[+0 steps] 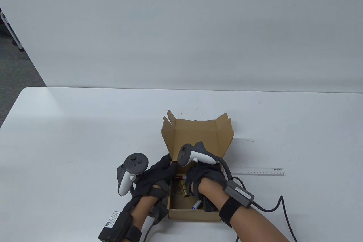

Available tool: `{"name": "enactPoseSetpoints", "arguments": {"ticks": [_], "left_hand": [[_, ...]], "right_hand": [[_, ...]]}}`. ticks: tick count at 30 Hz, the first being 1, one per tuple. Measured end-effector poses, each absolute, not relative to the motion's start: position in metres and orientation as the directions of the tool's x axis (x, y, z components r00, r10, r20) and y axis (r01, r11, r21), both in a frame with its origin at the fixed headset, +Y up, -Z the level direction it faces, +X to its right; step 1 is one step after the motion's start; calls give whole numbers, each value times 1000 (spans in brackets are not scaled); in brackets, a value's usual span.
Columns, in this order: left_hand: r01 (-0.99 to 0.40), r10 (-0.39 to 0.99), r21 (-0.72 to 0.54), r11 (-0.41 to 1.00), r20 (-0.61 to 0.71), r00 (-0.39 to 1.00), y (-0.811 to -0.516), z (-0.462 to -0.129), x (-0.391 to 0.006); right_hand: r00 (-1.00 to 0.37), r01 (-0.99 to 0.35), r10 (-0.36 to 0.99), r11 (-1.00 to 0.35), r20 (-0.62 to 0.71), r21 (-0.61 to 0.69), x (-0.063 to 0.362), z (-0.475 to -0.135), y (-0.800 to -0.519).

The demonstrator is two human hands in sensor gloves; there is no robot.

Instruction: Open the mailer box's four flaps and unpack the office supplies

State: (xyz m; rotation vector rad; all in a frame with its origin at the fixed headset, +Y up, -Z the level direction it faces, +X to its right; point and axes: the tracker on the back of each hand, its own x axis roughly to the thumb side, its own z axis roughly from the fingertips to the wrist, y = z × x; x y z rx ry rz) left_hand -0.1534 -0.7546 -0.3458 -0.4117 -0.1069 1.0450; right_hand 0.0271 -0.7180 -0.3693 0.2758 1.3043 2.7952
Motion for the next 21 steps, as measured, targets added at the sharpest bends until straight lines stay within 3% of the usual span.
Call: {"name": "enactPoseSetpoints", "arguments": {"ticks": [15,21], "left_hand": [[-816,857,-383,432,-108,504,-755,-346,-153],[-815,856,-385,433,-109,505,-755,-346,-153]], "right_hand": [[-985,170,-130,-700,111,694,3,-370,-730],[-989,150,-115,-720,97,678,3,-372,-732]]}}
